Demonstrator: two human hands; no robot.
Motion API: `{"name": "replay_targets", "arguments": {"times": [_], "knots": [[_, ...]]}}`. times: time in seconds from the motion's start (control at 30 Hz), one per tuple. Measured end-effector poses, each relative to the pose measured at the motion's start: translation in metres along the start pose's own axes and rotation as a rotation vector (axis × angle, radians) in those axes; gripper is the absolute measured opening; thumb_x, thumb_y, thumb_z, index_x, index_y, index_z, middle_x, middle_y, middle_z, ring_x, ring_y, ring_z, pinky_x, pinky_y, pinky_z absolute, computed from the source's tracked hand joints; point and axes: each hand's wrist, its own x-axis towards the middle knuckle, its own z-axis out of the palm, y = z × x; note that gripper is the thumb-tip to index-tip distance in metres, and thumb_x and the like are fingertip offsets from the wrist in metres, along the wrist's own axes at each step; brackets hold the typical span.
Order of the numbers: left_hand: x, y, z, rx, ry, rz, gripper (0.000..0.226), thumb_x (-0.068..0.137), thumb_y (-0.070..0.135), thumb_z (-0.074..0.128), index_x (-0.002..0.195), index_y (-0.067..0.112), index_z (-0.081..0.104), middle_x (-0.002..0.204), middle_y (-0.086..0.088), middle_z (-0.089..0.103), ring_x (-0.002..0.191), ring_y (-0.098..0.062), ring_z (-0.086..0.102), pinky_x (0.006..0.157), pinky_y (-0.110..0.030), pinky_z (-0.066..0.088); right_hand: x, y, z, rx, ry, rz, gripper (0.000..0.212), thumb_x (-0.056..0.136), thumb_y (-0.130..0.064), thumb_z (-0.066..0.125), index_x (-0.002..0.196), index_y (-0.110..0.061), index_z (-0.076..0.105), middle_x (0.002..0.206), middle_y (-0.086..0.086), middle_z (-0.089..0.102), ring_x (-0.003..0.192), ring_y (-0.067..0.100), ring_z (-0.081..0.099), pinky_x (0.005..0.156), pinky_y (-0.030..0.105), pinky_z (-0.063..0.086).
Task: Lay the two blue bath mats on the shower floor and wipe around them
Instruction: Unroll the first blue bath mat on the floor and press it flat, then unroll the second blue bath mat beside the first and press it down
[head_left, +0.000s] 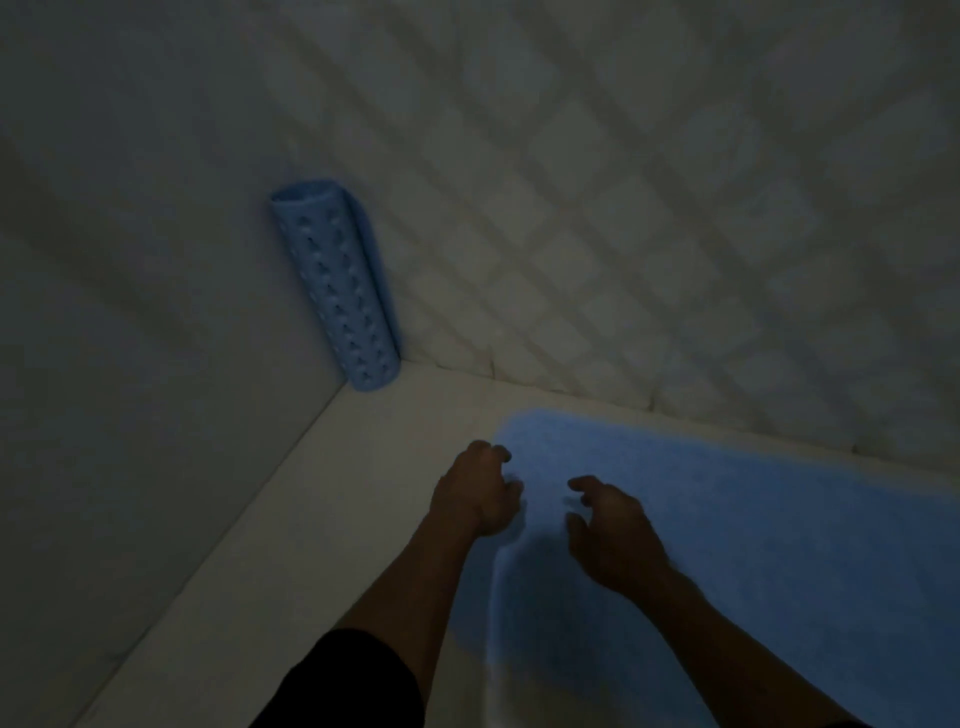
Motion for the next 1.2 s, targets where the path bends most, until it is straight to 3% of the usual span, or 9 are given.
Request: {"name": "replay_targets", "arguments": {"times": [0.37,0.53,0.67,0.8,0.9,0.97,1.1,1.2], "knots": [[0.08,-0.128,-0.136,-0.166,0.259,-0.081,0.053,0.096,0.033,0.057,0.143,0.013,0.043,0.145,-0.009,0.046,0.13,-0.021,0.047,0.103,-0.023,0.035,0.16,-0.195,0.013,-0.05,0.038,-0.216,0.05,0.093,-0.025,0.056,0.141,-0.018,0.044,0.132,0.009,0.056,0.12,0.023,0.055,0.099,0.026,0.041],[0.104,-0.156,-0.215,-0.331,0.495,-0.058,0.051,0.086,0.021,0.062,0.134,0.009,0.052,0.131,-0.014,0.06,0.121,-0.032,0.058,0.1,-0.035,0.048,0.2,-0.265,-0.011,-0.054,0.038,-0.253,0.054,0.093,-0.024,0.056,0.145,-0.016,0.04,0.139,0.013,0.052,0.124,0.025,0.053,0.104,0.031,0.043],[0.125,-0.155,-0.271,-0.355,0.575,-0.109,0.064,0.083,0.028,0.064,0.141,0.016,0.038,0.13,-0.017,0.056,0.117,-0.037,0.058,0.093,-0.046,0.052,0.223,-0.309,-0.024,-0.065,0.074,-0.326,0.053,0.092,-0.021,0.056,0.142,-0.013,0.041,0.136,0.014,0.053,0.123,0.027,0.054,0.1,0.034,0.046],[0.146,-0.152,-0.299,-0.355,0.672,0.027,0.077,0.073,0.042,0.06,0.143,0.023,0.034,0.129,-0.008,0.061,0.112,-0.027,0.062,0.085,-0.035,0.051,0.257,-0.339,-0.025,-0.034,0.057,-0.435,0.054,0.088,-0.02,0.059,0.138,-0.013,0.042,0.13,0.015,0.054,0.119,0.032,0.054,0.096,0.038,0.048],[0.167,-0.153,-0.307,-0.23,0.596,0.02,0.081,0.071,0.049,0.051,0.146,0.029,0.027,0.132,-0.012,0.06,0.119,-0.034,0.058,0.093,-0.047,0.053,0.283,-0.349,-0.017,0.002,0.04,-0.497,0.078,0.083,-0.025,0.064,0.15,-0.022,0.025,0.144,0.016,0.043,0.129,0.033,0.046,0.104,0.045,0.044],[0.179,-0.159,-0.305,-0.148,0.55,-0.012,0.081,0.066,0.053,0.044,0.142,0.027,0.034,0.128,-0.016,0.061,0.116,-0.038,0.059,0.091,-0.05,0.054,0.296,-0.353,-0.012,-0.021,0.018,-0.528,0.085,0.084,-0.021,0.065,0.153,-0.023,0.017,0.151,0.017,0.032,0.134,0.034,0.04,0.107,0.045,0.04],[0.187,-0.162,-0.298,-0.121,0.629,-0.008,0.038,0.078,0.031,0.062,0.11,0.017,0.05,0.106,-0.013,0.067,0.098,-0.037,0.062,0.072,-0.037,0.05,0.314,-0.351,-0.005,0.027,0.055,-0.6,0.071,0.082,-0.015,0.066,0.145,-0.02,0.033,0.146,0.013,0.04,0.128,0.033,0.047,0.102,0.044,0.044],[0.181,-0.159,-0.295,-0.134,0.685,0.057,0.039,0.078,0.026,0.077,0.107,0.012,0.054,0.1,-0.004,0.066,0.087,-0.023,0.061,0.065,-0.024,0.04,0.311,-0.342,0.004,0.113,0.102,-0.658,0.051,0.078,-0.014,0.065,0.126,-0.017,0.046,0.127,0.011,0.051,0.11,0.03,0.055,0.083,0.038,0.048]]}}
